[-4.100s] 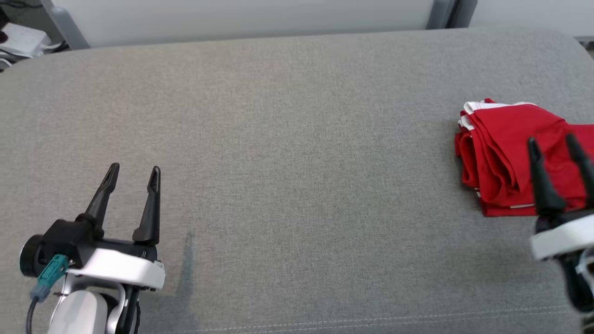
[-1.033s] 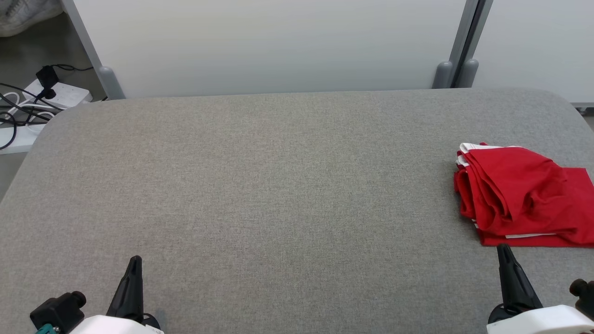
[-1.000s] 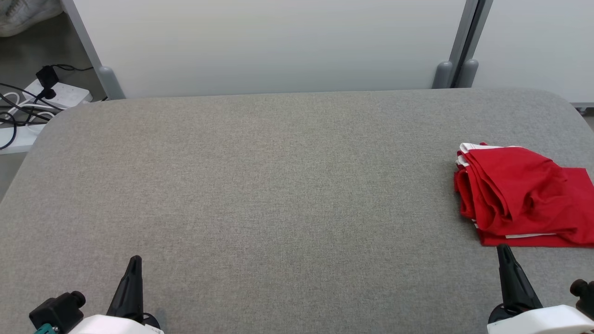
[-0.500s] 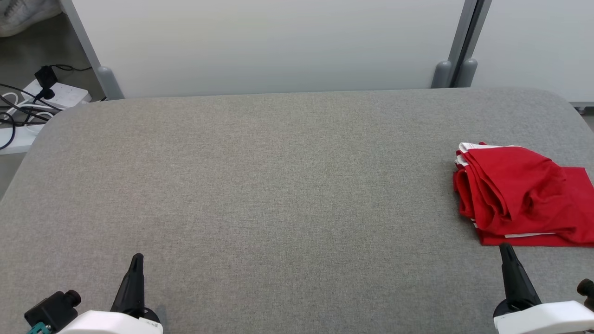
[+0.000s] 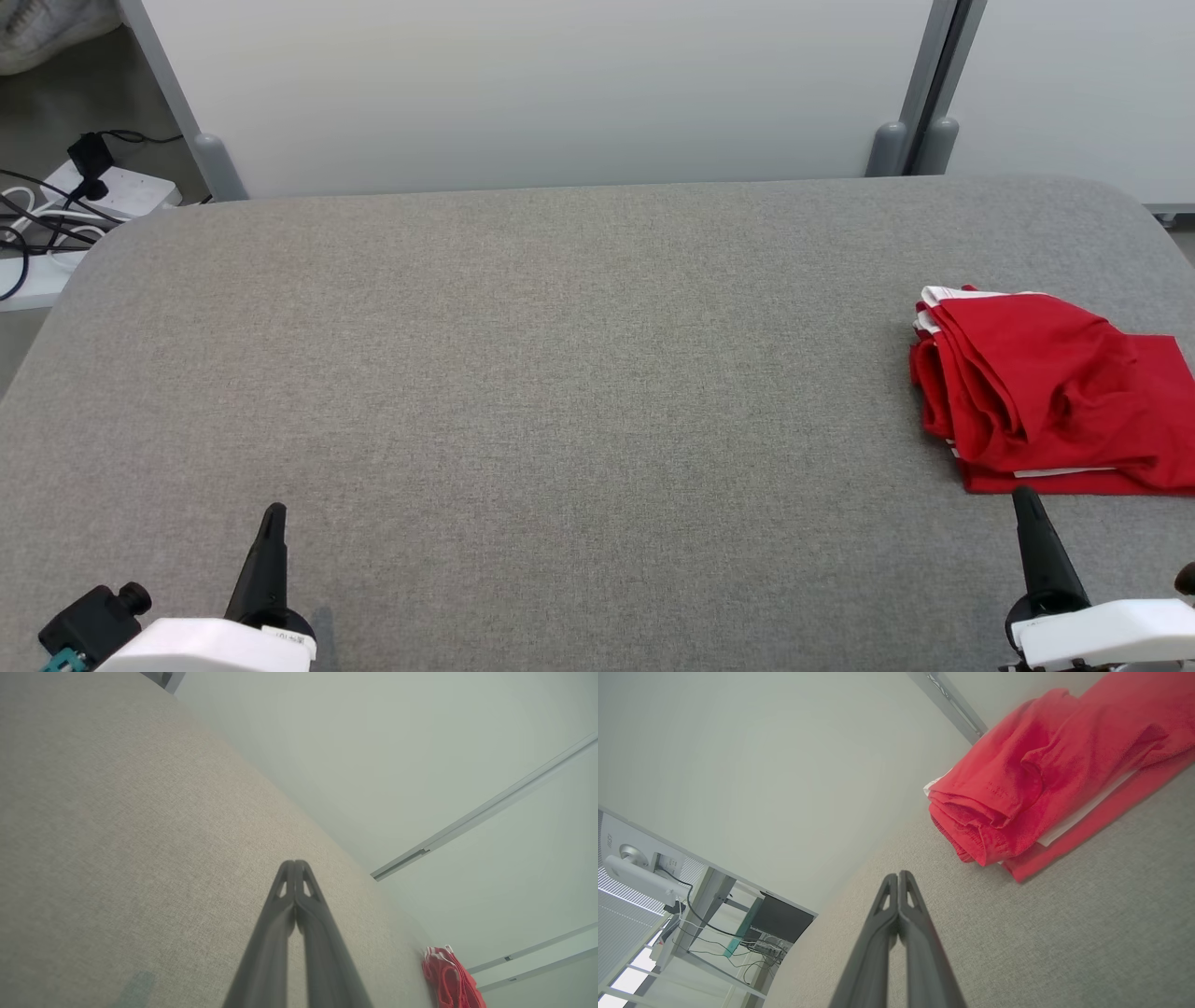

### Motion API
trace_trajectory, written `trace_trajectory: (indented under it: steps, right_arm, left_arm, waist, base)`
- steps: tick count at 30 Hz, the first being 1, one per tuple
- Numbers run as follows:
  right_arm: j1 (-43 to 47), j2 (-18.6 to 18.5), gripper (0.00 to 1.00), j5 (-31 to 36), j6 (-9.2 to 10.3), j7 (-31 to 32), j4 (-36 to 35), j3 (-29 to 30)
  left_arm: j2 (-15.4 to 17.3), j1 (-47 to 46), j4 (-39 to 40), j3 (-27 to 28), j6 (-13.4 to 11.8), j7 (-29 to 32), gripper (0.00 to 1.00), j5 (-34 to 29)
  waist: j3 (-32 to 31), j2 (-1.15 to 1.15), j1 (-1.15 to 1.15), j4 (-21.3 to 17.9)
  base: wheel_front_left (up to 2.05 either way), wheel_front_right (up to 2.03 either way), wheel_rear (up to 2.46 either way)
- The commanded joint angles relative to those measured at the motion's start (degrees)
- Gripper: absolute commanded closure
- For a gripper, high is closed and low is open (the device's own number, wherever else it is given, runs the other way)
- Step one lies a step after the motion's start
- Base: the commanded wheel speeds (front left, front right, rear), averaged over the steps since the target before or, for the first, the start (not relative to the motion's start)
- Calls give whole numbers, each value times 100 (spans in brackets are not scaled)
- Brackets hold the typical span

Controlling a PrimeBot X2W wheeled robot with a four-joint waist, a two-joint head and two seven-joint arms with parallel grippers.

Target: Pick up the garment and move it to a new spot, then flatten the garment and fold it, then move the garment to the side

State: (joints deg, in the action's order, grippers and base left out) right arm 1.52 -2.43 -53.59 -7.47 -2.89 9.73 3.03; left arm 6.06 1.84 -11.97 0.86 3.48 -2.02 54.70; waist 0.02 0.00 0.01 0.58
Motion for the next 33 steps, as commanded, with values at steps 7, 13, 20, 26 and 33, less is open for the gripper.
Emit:
trace_trajectory:
  steps: [7,13,20,26,33]
  right_arm:
    - [-313,-123,100,-587,-2,142,-66,-17]
    - [-363,-126,100,-970,-2,218,-11,8]
    - [-422,-130,100,-1416,-2,308,53,37]
    - [-464,-131,100,-1734,-2,372,99,59]
    - [-522,-133,100,-2178,-2,464,164,90]
  left_arm:
    - [-2,-395,77,193,98,105,100,558]
    - [-38,-441,45,236,133,189,100,918]
    - [-79,-495,7,285,172,287,100,1337]
    - [-109,-533,-20,320,201,358,100,1637]
    - [-151,-587,-58,370,241,456,100,2056]
  waist:
    - [2,0,0,-7]
    - [4,0,0,-13]
    - [6,0,0,-20]
    - [7,0,0,-24]
    - [9,0,0,-31]
  base:
    - [0,0,0]
    - [0,0,0]
    - [0,0,0]
    - [0,0,0]
    - [0,0,0]
